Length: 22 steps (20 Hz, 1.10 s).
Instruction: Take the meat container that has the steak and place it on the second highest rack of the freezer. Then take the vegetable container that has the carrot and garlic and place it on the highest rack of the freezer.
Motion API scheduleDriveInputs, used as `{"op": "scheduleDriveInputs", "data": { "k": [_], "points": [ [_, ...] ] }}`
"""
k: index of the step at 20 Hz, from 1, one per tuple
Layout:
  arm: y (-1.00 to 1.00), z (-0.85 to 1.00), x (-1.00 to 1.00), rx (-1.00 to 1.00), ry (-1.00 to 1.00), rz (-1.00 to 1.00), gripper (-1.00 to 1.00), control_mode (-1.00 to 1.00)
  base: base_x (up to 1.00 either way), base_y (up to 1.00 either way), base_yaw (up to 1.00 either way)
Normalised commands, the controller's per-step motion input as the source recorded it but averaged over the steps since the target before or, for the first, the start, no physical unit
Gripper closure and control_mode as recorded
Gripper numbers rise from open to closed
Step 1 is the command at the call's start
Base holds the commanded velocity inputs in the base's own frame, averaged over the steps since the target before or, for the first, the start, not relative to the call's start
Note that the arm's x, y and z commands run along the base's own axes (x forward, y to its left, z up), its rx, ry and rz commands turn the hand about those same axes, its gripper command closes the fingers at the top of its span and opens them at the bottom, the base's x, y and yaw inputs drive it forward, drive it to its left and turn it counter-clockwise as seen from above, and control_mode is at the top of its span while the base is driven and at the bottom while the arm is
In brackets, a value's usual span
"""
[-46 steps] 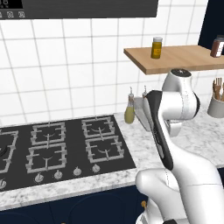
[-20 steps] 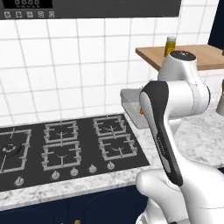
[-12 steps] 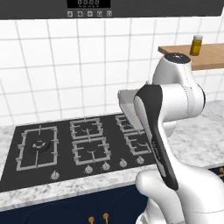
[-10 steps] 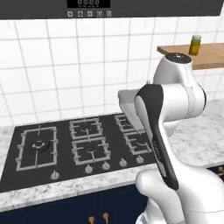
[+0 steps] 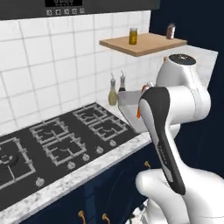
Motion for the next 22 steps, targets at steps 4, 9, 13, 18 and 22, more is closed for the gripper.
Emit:
{"op": "scheduleDriveInputs", "data": {
  "k": [4, 9, 13, 18, 22],
  "points": [
    [0.0, 0.0, 0.0, 0.0, 0.0, 0.0, 1.0, 1.0, -0.22, 0.49, -0.82],
    [0.0, 0.0, 0.0, 0.0, 0.0, 0.0, 1.0, 1.0, -0.08, 0.69, -0.75],
    [0.0, 0.0, 0.0, 0.0, 0.0, 0.0, 1.0, 1.0, -0.44, 0.28, -0.85],
    [0.0, 0.0, 0.0, 0.0, 0.0, 0.0, 1.0, 1.0, -0.11, 0.18, -0.94],
    [0.0, 0.0, 0.0, 0.0, 0.0, 0.0, 1.0, 1.0, -0.1, -0.01, -0.8]
  ]
}}
